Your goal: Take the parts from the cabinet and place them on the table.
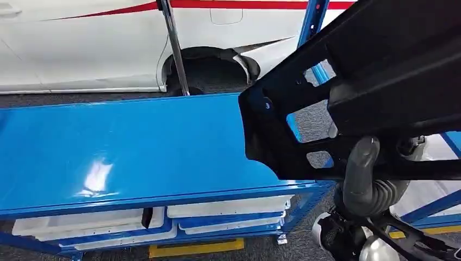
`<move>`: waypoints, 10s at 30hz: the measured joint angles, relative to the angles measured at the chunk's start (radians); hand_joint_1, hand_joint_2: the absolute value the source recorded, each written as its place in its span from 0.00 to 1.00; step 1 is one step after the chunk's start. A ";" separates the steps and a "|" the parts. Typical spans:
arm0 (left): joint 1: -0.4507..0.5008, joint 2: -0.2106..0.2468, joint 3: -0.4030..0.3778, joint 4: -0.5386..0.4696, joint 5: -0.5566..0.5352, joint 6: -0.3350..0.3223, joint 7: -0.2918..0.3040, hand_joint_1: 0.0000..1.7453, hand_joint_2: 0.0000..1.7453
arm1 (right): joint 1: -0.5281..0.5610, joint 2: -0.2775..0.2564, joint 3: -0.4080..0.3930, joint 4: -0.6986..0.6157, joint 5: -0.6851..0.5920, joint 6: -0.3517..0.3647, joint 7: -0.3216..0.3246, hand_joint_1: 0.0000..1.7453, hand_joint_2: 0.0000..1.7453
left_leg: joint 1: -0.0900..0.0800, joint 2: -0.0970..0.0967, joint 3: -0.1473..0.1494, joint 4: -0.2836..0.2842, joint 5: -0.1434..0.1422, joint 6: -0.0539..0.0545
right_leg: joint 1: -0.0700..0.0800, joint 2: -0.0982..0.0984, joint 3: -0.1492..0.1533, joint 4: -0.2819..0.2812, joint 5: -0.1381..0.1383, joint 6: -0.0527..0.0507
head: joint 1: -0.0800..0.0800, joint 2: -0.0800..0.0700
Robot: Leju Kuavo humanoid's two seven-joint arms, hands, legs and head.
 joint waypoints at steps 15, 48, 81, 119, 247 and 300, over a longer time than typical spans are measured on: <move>0.020 -0.005 -0.004 0.002 0.005 -0.021 0.013 0.00 1.00 | 0.039 0.006 0.014 0.002 -0.057 0.040 -0.031 1.00 1.00 | 0.017 -0.005 -0.062 0.058 -0.011 -0.059 | -0.021 0.006 0.040 -0.004 -0.006 -0.026 | 0.002 0.000; 0.010 -0.008 -0.080 0.001 -0.019 -0.053 0.005 0.00 1.00 | 0.175 0.038 0.023 0.096 -0.051 0.097 -0.079 1.00 1.00 | -0.015 -0.010 -0.154 0.218 -0.081 -0.045 | 0.004 -0.020 0.143 -0.082 -0.027 -0.054 | -0.013 0.000; 0.008 -0.016 -0.130 0.002 -0.006 -0.032 0.026 0.00 1.00 | 0.235 0.089 0.061 0.224 -0.107 0.168 -0.093 1.00 1.00 | -0.003 -0.008 -0.178 0.349 -0.134 -0.057 | 0.005 -0.042 0.076 -0.044 -0.007 -0.048 | -0.012 0.000; 0.034 -0.063 -0.133 0.004 0.082 0.040 0.019 0.00 1.00 | 0.302 0.006 -0.207 0.082 -0.287 -0.006 -0.135 1.00 1.00 | -0.038 0.067 -0.026 0.042 -0.021 -0.001 | 0.016 -0.112 0.085 -0.031 -0.035 -0.028 | -0.014 0.000; 0.031 -0.080 -0.178 0.012 0.184 0.023 0.022 0.00 1.00 | 0.372 -0.017 -0.303 0.042 -0.285 0.093 -0.187 1.00 1.00 | -0.022 -0.002 -0.012 0.017 -0.017 0.010 | 0.000 -0.018 -0.020 0.186 -0.152 -0.005 | -0.019 0.000; 0.029 -0.079 -0.203 0.015 0.191 0.020 0.007 0.00 1.00 | 0.355 -0.017 -0.308 0.033 -0.306 0.090 -0.181 1.00 1.00 | -0.023 0.006 -0.032 0.039 -0.015 -0.014 | -0.005 -0.011 0.077 -0.024 -0.036 -0.031 | -0.026 0.000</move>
